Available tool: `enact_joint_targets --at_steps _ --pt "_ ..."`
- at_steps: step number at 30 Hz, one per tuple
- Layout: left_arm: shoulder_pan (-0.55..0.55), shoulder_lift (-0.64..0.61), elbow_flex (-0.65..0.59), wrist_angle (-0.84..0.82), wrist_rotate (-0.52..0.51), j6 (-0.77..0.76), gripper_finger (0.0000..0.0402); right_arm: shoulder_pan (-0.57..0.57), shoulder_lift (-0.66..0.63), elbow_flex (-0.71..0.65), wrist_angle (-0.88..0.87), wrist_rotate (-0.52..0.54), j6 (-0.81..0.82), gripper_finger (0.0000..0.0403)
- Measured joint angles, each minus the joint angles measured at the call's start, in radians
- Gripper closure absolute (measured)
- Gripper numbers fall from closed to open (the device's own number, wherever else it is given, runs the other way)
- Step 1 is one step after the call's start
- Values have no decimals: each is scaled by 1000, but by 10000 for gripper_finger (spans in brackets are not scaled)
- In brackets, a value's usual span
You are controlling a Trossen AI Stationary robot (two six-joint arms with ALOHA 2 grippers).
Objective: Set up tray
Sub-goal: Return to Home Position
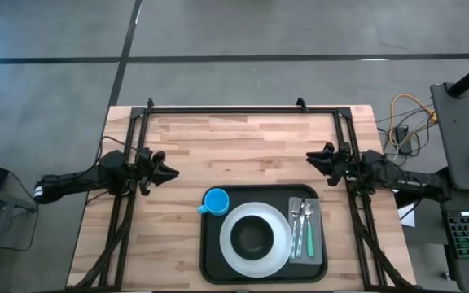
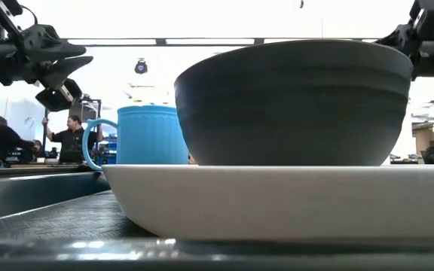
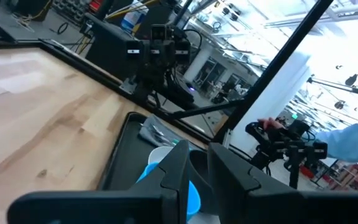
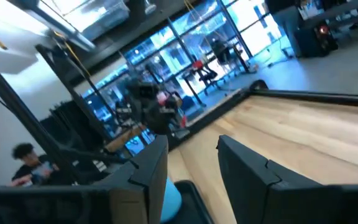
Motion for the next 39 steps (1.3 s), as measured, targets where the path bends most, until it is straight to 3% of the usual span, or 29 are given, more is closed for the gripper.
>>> enact_joint_targets --at_steps 19,39 --pt "-87 6 0 1 -1 0 361 4 0 0 -4 -3 2 276" --pt "-87 152 0 1 -1 0 361 36 16 0 -4 -3 2 279"
